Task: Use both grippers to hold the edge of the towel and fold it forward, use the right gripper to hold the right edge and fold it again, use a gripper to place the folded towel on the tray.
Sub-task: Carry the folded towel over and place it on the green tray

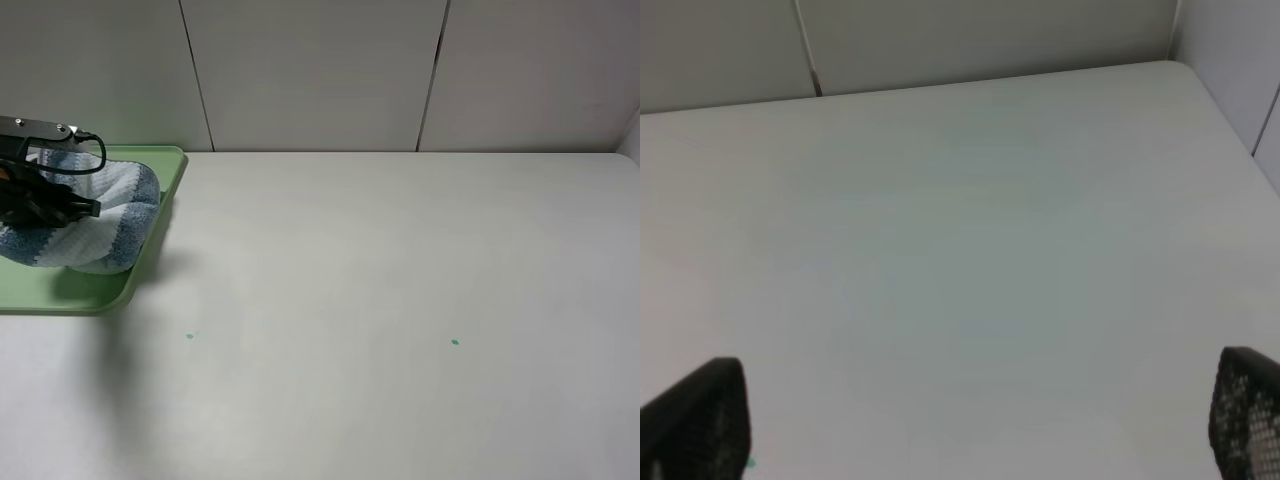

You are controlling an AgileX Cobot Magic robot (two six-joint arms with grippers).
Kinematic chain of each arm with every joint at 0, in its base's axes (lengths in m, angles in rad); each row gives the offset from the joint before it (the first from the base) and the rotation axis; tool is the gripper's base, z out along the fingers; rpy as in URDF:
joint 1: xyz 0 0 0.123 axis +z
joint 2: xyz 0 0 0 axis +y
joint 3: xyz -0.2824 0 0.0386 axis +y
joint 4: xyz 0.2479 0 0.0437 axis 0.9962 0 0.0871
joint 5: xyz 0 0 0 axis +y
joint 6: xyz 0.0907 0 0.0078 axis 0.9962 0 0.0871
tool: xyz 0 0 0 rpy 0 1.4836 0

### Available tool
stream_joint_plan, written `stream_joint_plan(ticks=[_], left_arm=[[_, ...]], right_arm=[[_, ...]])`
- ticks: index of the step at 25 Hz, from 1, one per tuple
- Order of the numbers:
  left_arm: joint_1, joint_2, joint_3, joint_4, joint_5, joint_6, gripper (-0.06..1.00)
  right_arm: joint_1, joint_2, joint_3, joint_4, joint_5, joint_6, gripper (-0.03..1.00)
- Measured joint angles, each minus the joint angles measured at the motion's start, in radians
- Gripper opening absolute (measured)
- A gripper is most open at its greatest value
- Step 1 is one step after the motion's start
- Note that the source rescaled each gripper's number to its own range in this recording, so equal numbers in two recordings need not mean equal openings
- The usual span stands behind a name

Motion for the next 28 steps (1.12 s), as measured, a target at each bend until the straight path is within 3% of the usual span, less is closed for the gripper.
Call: stream_joint_plan(ticks=[3,7,10,28], left_arm=[[0.0,0.0,0.0,0.0,0.0,0.015,0.5],[0.0,0.0,0.0,0.0,-0.009,0.019,0.84],[0.0,0.0,0.0,0.0,-0.014,0.019,0.96],[0.0,-0.154,0.018,0.0,0.032,0.02,1.0]], right_arm=[[0.0,0.0,0.0,0.0,0.0,0.0,1.0],[0.0,0.0,0.0,0.0,0.0,0.0,1.0],[0.0,0.0,0.0,0.0,0.0,0.0,1.0],[0.0,0.0,0.0,0.0,0.0,0.0,1.0]])
